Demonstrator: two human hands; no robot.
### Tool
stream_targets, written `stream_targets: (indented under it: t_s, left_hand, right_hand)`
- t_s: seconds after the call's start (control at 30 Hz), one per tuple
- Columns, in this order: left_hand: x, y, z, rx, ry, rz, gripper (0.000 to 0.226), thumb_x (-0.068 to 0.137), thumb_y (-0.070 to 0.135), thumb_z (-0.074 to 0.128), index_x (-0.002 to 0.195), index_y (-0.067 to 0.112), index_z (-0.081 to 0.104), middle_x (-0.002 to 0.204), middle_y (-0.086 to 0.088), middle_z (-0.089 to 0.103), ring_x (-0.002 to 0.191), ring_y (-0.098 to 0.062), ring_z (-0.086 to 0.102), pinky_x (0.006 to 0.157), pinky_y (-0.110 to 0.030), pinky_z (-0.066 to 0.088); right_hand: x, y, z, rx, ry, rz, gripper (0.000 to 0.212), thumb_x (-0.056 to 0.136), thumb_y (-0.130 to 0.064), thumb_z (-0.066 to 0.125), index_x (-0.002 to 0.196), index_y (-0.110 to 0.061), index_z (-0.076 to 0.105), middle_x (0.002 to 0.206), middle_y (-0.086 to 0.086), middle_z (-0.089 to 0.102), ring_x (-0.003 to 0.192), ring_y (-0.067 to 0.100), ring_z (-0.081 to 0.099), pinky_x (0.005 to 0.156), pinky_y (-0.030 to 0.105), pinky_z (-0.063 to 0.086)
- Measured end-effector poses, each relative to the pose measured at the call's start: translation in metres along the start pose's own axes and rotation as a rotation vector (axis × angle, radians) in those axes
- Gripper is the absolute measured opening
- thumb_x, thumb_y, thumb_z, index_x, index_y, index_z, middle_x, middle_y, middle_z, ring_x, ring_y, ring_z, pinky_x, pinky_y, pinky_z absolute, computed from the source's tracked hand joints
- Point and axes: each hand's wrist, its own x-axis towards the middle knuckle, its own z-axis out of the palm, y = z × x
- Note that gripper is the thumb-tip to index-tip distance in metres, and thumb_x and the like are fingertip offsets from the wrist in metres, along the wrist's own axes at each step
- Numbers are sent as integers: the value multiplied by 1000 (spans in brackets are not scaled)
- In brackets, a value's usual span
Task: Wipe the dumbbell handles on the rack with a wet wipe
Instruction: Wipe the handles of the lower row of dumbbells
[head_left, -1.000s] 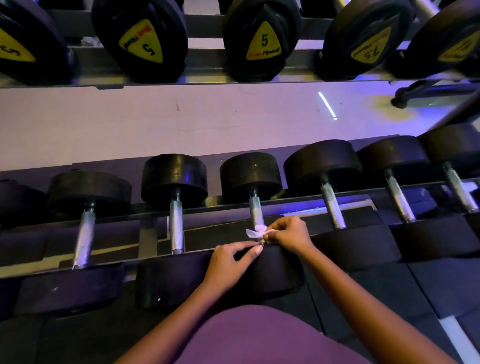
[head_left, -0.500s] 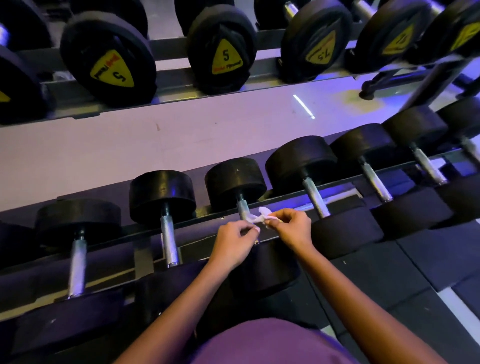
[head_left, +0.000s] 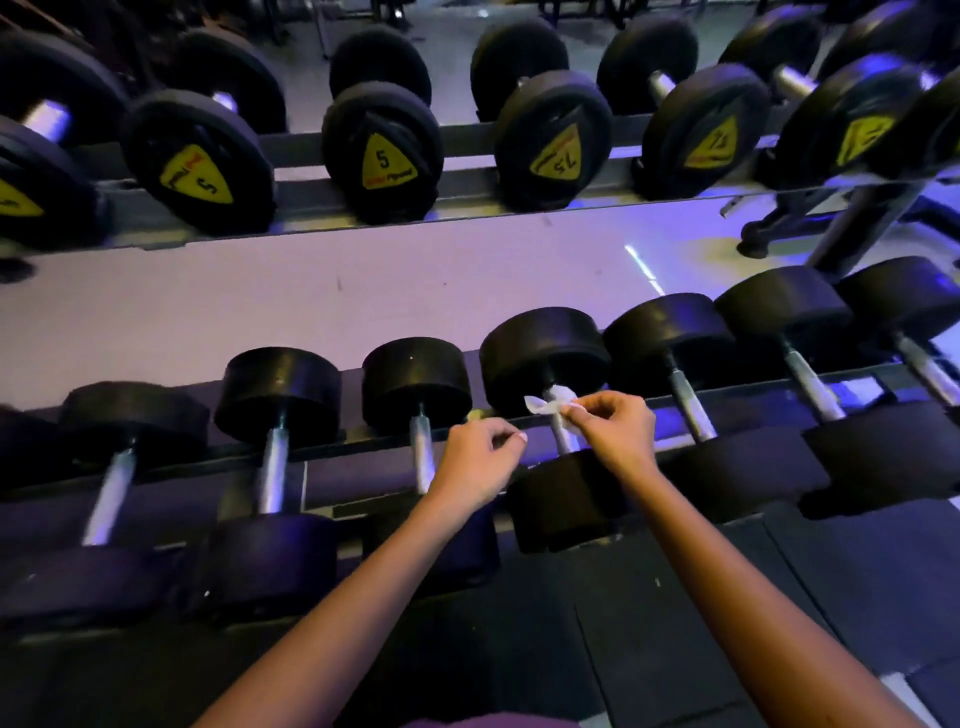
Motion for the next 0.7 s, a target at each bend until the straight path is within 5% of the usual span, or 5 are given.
stream_targets:
  t_s: [0.23,0.4,0.57,0.7]
  left_hand:
    - [-9,30,68,24,44,-159,29,92,37,54,93,17,73,92,-5,71,94,-22,61,80,-34,49]
    - [-9,18,84,40,174,-185,37,92,37,50,66,11,52,65,-5,55,77,-31,58,59,-36,36]
    - [5,14,78,44,128,-163,37,89,34,53,56,17,47,60,0,51,78,-30,58,63,-35,38]
    - [18,1,80,19,109,-110,41,87,29,58,51,17,41,51,2,44,63,-21,51,56,-33,30]
  right_hand:
    - [3,6,-20,192,-84,65,17,80,-24,74,66,-15,72,64,-5,69,67,9,63,70,29,51]
    - [14,10,-23,404,-140,289,28,74,-35,73,60,-11,70,63,0,66,70,15,65,74,44,57]
    - [24,9,-22,511,-222,387,11,82,-10,70,80,1,72,84,15,71,83,24,68,75,38,58]
    - [26,9,-28,321,-257,285,7,72,-1,78,75,-7,75,80,6,74,75,13,66,65,24,50]
